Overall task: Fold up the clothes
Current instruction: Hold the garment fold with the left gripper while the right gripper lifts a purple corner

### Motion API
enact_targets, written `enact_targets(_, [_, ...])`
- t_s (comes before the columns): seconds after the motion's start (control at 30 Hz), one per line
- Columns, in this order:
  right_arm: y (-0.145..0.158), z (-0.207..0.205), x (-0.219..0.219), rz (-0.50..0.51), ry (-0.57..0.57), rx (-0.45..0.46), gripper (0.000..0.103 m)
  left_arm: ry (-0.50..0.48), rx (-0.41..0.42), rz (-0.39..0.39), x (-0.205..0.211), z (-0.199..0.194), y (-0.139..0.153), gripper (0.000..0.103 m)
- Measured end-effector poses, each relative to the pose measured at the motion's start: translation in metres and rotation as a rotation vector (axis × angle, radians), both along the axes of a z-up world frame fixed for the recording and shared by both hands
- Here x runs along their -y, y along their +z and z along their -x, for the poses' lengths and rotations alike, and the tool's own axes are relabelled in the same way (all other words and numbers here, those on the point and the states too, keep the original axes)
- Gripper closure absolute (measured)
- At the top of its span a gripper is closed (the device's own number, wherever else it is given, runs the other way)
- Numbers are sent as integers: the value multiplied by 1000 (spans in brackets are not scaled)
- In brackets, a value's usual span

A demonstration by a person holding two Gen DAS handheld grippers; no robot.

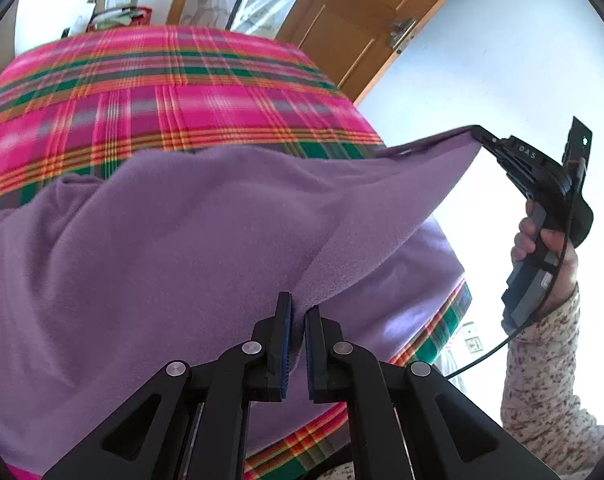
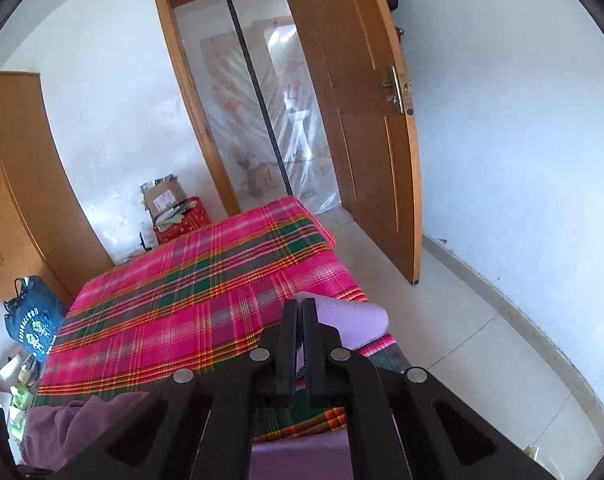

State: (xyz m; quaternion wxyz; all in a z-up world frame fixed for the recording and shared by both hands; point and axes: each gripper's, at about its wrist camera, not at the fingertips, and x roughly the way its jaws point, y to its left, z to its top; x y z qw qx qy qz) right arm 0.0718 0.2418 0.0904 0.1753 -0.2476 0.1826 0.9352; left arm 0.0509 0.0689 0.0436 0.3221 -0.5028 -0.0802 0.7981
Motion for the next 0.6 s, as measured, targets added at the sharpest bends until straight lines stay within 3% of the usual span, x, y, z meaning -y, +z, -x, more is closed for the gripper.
enact_targets(0.33, [37, -31, 11, -71, -4, -89, 100, 16, -71, -25, 2, -19, 30, 97])
enact_targets(0.6, [43, -57, 19, -88, -13, -113, 100, 16, -90, -29, 2, -37, 37, 97])
